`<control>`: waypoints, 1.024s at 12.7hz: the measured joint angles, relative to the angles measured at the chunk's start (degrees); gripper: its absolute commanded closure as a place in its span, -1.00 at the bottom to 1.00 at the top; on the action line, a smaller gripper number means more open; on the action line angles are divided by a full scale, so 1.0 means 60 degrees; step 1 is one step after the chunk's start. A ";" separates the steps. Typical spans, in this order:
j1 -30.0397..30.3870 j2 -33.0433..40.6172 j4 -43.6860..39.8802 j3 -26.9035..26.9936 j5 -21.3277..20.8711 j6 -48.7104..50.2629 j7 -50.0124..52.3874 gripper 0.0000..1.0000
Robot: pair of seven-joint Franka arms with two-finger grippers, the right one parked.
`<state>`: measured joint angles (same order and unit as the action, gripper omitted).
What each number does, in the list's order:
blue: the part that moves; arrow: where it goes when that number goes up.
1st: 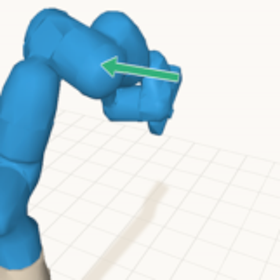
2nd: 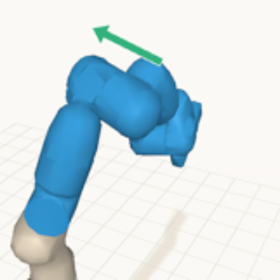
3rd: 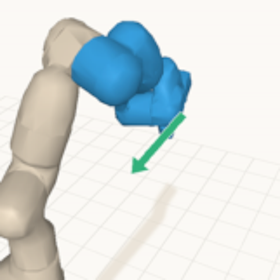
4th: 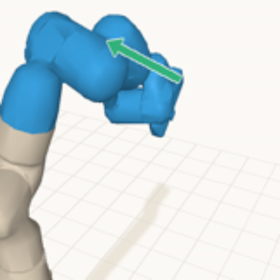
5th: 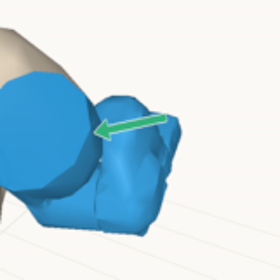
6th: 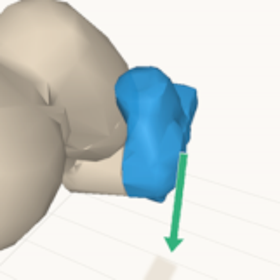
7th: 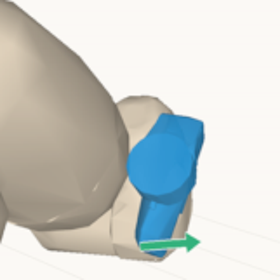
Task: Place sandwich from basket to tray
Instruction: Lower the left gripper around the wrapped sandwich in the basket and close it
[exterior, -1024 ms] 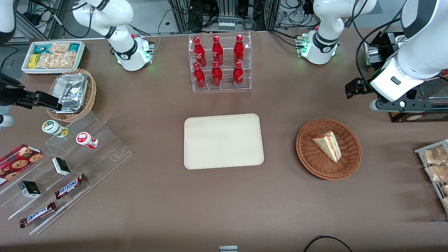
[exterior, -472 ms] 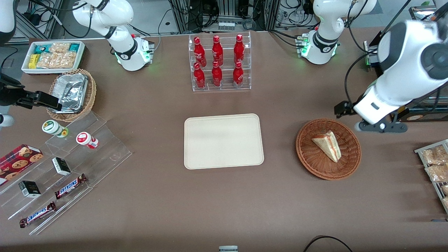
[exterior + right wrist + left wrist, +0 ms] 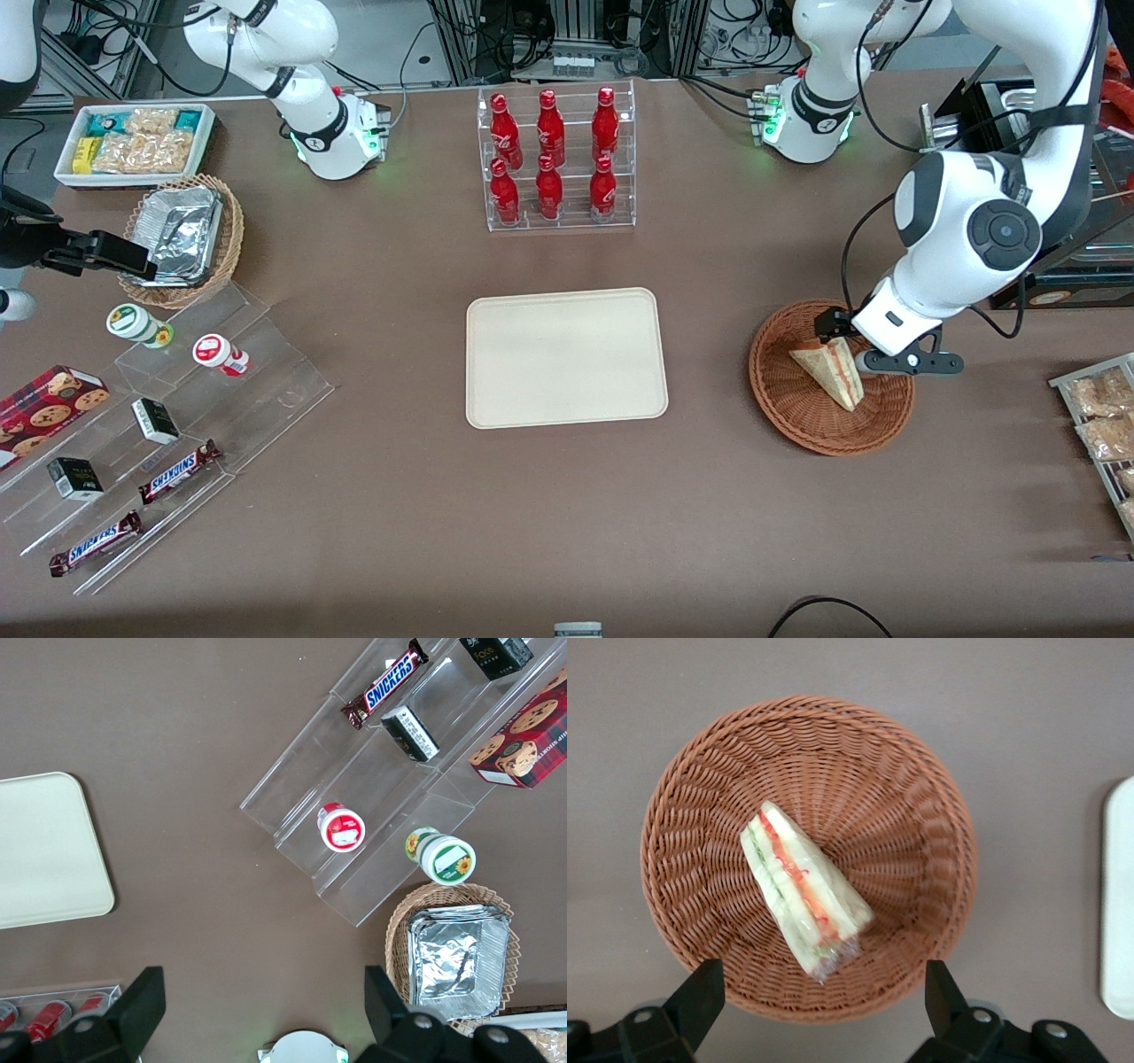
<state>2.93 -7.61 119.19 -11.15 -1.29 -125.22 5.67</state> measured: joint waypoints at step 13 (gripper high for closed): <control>0.0179 -0.0182 0.1237 -0.0006 -0.0004 -0.2413 0.6282 -1.00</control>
<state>4.01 -8.70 126.61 -11.19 -1.31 -139.70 43.36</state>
